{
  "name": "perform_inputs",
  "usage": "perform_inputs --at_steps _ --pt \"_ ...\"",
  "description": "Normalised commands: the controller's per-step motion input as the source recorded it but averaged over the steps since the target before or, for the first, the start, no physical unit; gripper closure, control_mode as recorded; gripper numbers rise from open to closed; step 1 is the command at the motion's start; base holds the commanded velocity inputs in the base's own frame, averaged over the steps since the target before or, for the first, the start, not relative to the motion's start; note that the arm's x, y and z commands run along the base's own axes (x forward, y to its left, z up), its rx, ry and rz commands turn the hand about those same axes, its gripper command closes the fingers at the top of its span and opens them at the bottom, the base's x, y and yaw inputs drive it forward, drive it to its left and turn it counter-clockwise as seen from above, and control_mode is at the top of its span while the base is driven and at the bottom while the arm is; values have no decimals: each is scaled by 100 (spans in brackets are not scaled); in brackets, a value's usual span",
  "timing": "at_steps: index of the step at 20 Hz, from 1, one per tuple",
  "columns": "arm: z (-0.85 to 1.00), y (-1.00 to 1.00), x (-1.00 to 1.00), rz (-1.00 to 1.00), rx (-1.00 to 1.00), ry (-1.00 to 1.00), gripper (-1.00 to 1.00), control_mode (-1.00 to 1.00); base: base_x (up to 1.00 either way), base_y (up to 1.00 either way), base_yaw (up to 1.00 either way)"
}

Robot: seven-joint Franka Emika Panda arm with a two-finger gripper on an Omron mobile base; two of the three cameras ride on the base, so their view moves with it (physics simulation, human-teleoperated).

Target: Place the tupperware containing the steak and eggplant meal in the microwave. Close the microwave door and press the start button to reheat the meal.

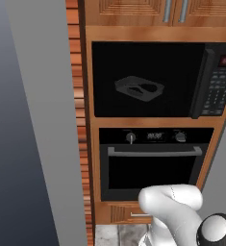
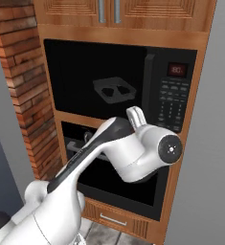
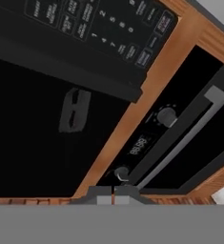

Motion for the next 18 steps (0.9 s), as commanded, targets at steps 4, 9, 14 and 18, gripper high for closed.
perform_inputs --at_steps 4,9,14,18 --pt "-33 0 26 0 8 -4 100 -100 0 0 0" --pt "-21 0 26 0 9 -8 100 -100 0 0 0" --pt "-10 -3 31 0 7 -7 100 -100 0 0 0" --pt "0 -23 24 0 5 -1 100 -100 0 0 0"
